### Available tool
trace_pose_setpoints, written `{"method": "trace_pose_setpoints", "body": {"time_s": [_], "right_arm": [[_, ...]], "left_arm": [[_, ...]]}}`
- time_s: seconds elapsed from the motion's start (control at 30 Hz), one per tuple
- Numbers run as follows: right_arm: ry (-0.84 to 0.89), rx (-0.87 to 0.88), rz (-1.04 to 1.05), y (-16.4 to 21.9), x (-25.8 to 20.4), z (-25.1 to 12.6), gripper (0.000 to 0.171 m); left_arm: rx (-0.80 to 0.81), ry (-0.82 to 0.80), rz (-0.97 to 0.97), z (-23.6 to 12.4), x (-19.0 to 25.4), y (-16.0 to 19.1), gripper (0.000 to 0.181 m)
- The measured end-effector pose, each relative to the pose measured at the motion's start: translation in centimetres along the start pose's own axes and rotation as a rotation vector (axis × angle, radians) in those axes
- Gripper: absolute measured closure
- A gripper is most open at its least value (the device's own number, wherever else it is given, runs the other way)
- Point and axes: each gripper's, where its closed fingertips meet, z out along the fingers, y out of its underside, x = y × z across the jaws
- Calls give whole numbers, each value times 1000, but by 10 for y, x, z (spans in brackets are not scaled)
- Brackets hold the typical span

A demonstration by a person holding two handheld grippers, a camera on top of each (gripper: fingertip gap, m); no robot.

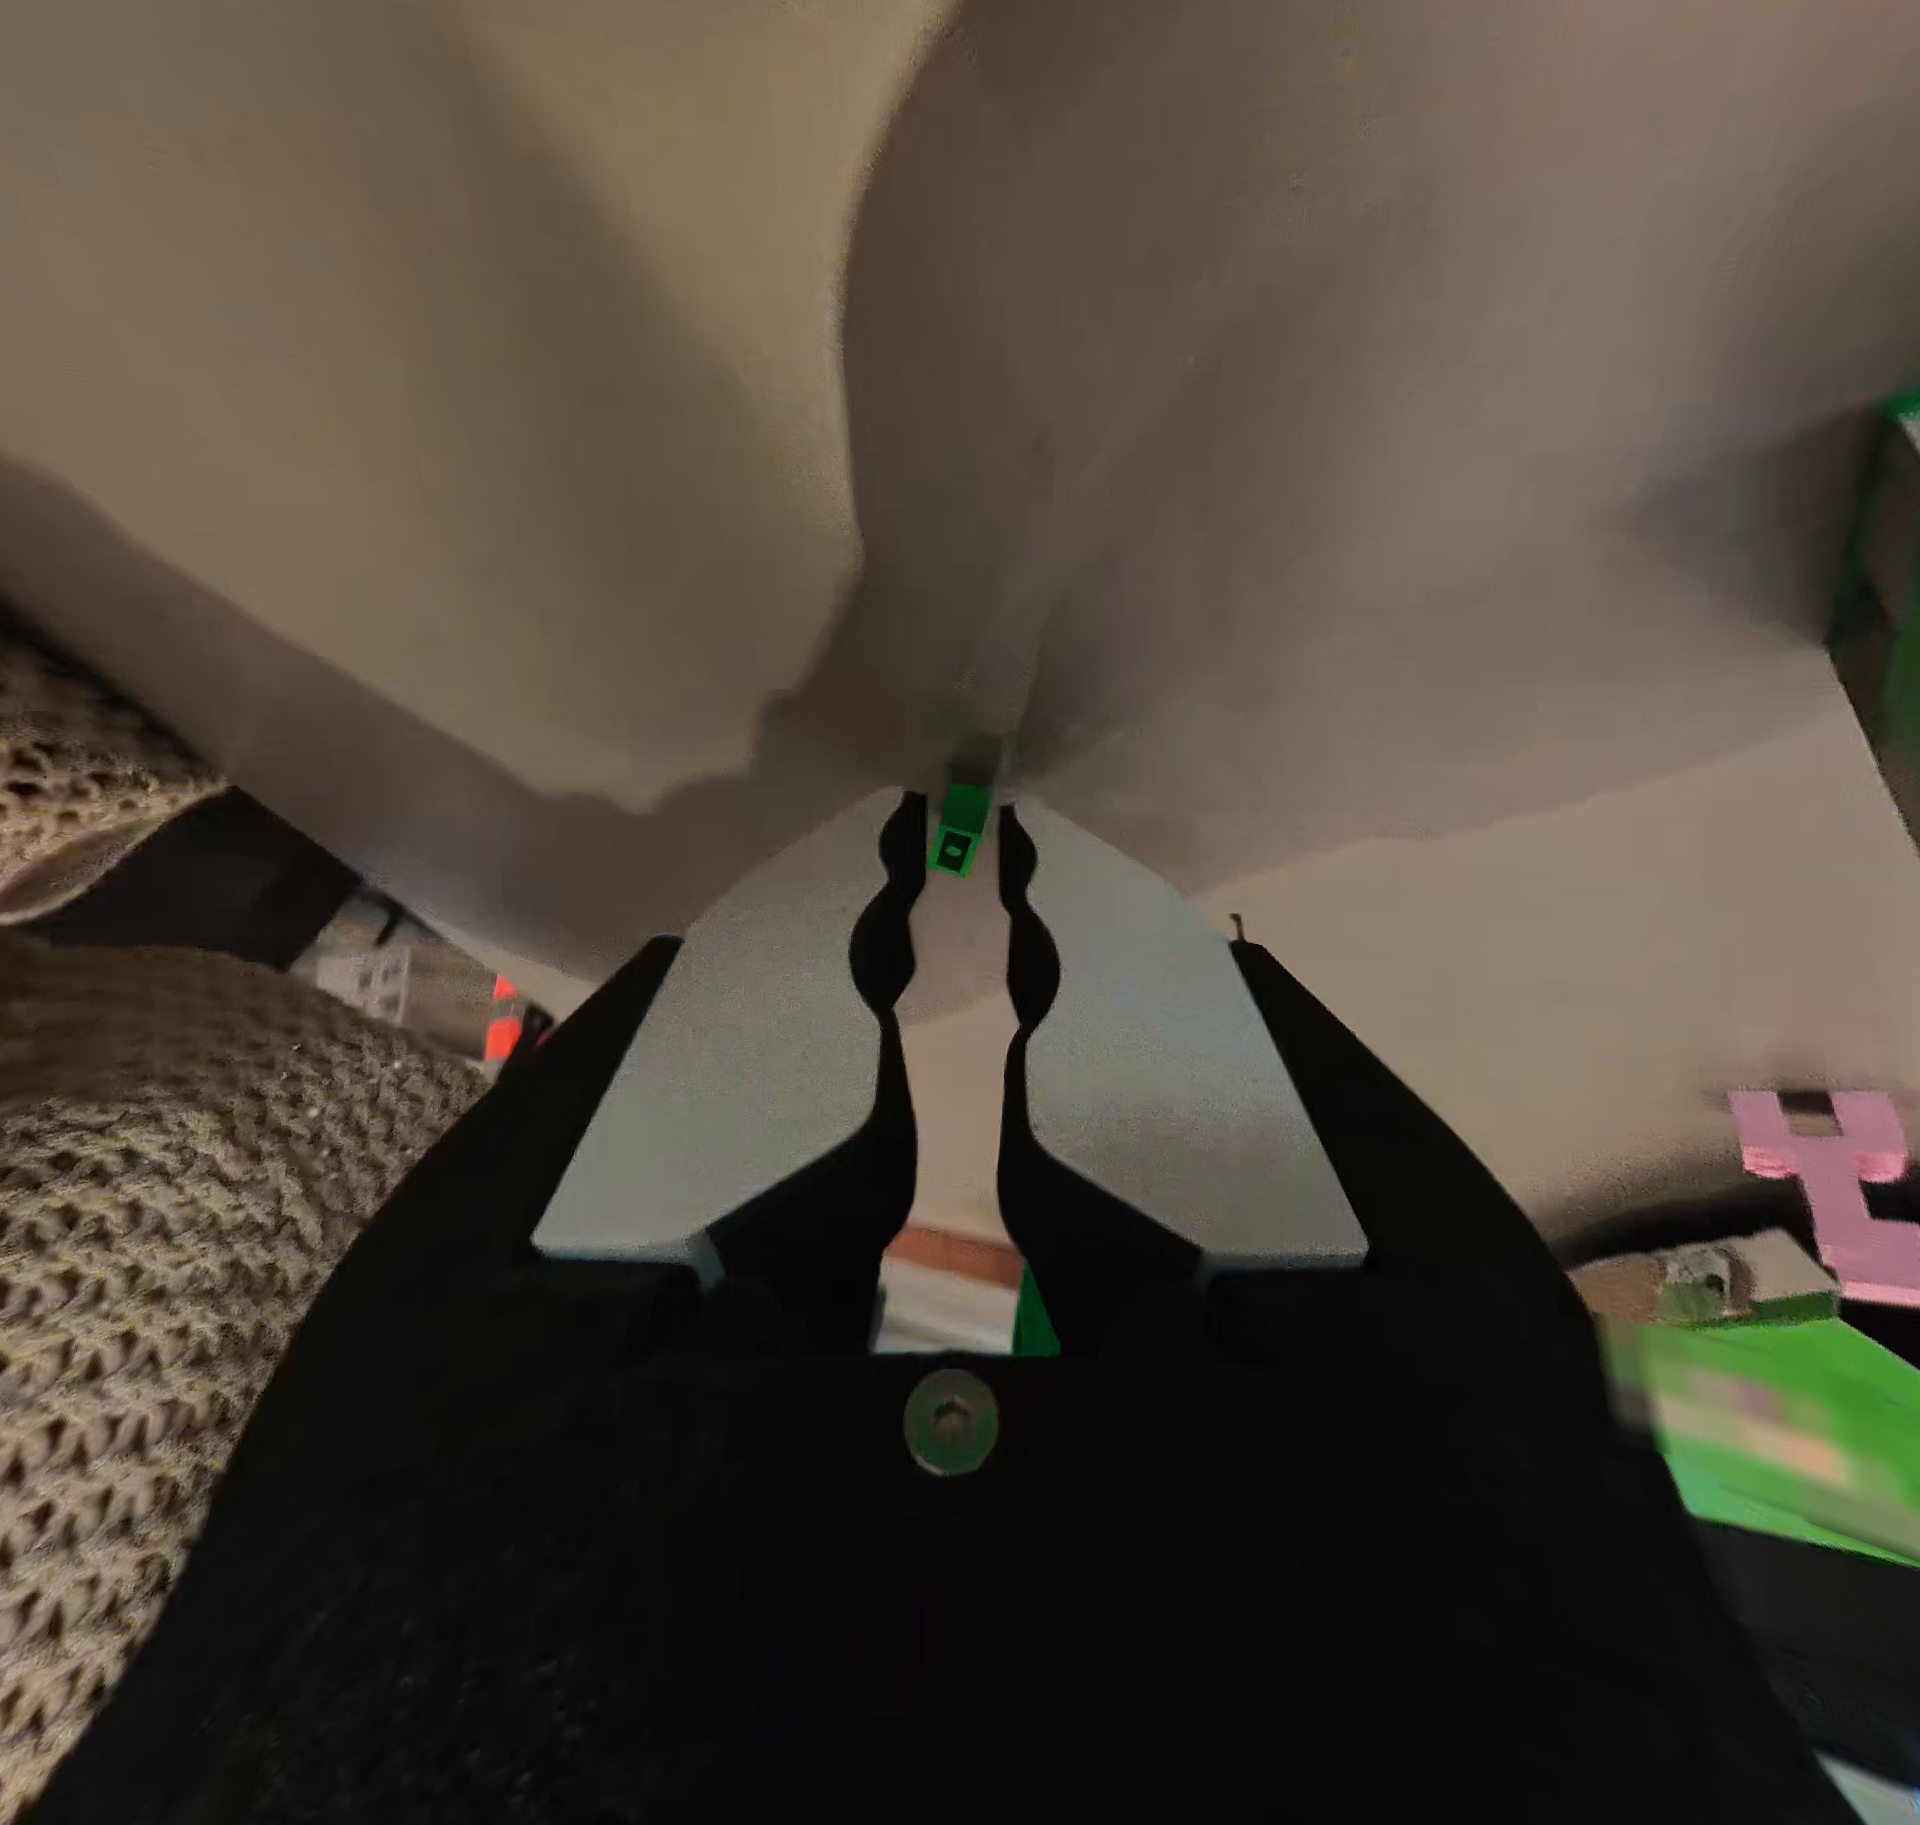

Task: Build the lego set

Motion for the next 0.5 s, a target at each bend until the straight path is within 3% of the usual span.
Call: {"method": "trace_pose_setpoints", "body": {"time_s": [0.03, 0.27, 0.4, 0.5], "right_arm": [[22, 60, 4, 0, 1, -3, 153], [216, 655, -6, 9, -4, -23, 152], [261, 815, 62, 4, -2, -12, 151], [280, 815, 91, 4, 5, -5, 151]], "left_arm": [[3, 0, 1, 0, 0, -1, 175], [68, -76, 33, -5, -9, -18, 175], [68, -127, 71, -6, -14, -23, 175], [59, -132, 87, -6, -13, -27, 175]]}}
